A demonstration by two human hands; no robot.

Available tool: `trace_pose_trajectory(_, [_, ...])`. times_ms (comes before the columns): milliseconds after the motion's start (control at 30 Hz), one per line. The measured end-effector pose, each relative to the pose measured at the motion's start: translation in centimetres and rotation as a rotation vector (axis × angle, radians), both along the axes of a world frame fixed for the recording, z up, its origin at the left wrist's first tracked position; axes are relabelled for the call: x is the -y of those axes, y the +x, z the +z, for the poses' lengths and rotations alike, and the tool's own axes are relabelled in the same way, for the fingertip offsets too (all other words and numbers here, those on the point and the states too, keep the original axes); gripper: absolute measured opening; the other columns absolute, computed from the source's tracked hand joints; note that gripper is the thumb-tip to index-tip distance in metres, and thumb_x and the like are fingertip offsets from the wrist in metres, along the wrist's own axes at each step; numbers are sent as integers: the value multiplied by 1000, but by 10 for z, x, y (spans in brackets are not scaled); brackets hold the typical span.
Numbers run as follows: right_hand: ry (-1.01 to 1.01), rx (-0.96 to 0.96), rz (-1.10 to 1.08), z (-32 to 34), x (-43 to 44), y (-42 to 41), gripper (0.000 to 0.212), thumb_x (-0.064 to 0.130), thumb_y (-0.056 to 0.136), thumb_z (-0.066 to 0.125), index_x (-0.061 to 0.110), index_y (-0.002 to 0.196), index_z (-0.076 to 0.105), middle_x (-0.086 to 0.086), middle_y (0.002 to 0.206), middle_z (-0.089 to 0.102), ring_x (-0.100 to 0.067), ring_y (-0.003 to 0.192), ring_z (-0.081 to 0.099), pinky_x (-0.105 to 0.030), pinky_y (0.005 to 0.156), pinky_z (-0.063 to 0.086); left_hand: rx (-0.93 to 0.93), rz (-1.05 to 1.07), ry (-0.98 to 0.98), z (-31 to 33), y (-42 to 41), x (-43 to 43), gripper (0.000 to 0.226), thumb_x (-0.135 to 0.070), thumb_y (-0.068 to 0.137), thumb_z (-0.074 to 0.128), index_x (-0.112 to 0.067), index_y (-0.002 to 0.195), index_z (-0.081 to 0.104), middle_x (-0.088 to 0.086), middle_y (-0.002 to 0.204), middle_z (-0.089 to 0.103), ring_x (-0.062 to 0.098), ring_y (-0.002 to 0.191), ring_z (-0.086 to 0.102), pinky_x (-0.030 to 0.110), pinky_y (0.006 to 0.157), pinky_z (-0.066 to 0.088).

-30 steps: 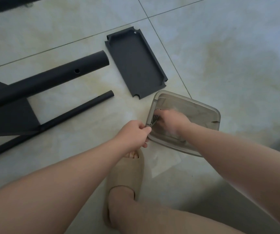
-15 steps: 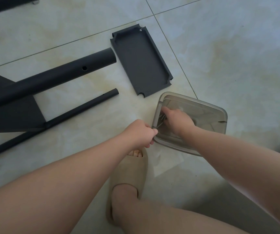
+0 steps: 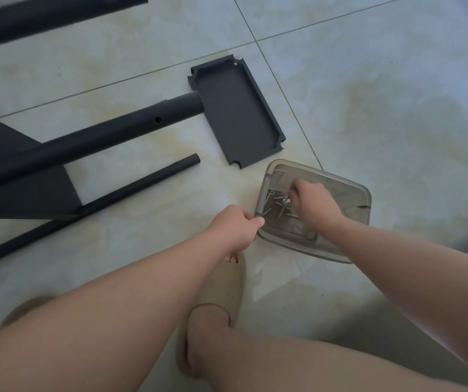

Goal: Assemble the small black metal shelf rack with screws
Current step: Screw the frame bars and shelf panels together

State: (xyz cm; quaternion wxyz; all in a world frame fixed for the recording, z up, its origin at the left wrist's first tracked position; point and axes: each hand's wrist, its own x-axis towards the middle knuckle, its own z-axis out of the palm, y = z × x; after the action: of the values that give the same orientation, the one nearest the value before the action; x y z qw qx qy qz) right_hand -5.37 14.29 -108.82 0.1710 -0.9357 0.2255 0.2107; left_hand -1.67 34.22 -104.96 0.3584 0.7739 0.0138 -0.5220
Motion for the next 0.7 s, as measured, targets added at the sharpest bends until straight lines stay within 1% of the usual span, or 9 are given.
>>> trace_pose_trajectory(100, [101,90,-134,19,-2,-6,19,24,99,56,8,89,60,-12,84,68,-31,77,61,-33,65,49,43,-34,10,8,-1,-8,27,-44,98,56,-17,95,61,8,102,72,33,95,70,39,84,56])
trace_pose_trajectory(167, [222,125,-229,39,-2,-8,19,20,94,62,9,80,61,-4,72,72,-19,61,62,-23,50,44,58,-59,-1,17,0,-18,30,-45,97,57,-15,97,60,9,106,71,33,99,68,40,89,54])
trace_pose_trajectory(200, [293,137,-268,52,-5,-7,19,18,94,63,9,78,61,-3,69,73,-16,59,65,-21,48,44,62,-72,-11,22,1,-24,32,-45,98,57,-14,98,60,11,106,70,33,98,68,41,90,54])
trace_pose_trajectory(300, [480,194,-359,96,-20,1,22,18,99,63,4,81,60,-1,68,75,-14,68,75,-32,63,48,95,-114,-10,42,6,-49,31,-44,98,58,-13,99,62,11,104,71,31,95,68,41,91,55])
trace_pose_trajectory(400, [606,193,-292,147,-51,15,24,20,100,63,1,84,62,-4,68,75,-15,67,76,-30,61,45,168,-193,27,71,13,-81,31,-44,97,57,-15,105,64,4,99,70,23,92,68,33,78,52])
trace_pose_trajectory(467, [662,194,-215,181,-77,25,26,19,99,65,-1,83,63,-6,68,74,-18,66,75,-22,59,49,231,-274,74,95,17,-105,31,-47,98,55,-17,103,64,0,101,69,18,91,66,30,68,47])
trace_pose_trajectory(533, [705,204,-148,215,-103,37,24,15,97,66,0,79,63,-7,65,73,-20,64,75,-14,54,50,279,-355,118,121,21,-131,32,-49,98,54,-19,104,63,-2,104,68,17,92,65,29,67,45])
trace_pose_trajectory(600, [765,214,-80,246,-135,49,22,10,97,66,-2,80,62,-10,69,75,-23,67,76,-20,59,57,299,-428,142,148,25,-163,33,-49,98,53,-18,103,63,-3,104,68,16,88,64,29,65,44])
trace_pose_trajectory(700, [820,223,18,280,-176,62,18,8,97,65,-2,83,60,-15,76,76,-27,72,76,-23,64,58,293,-477,187,183,36,-205,36,-49,98,50,-16,102,66,-2,102,72,17,88,70,30,69,53])
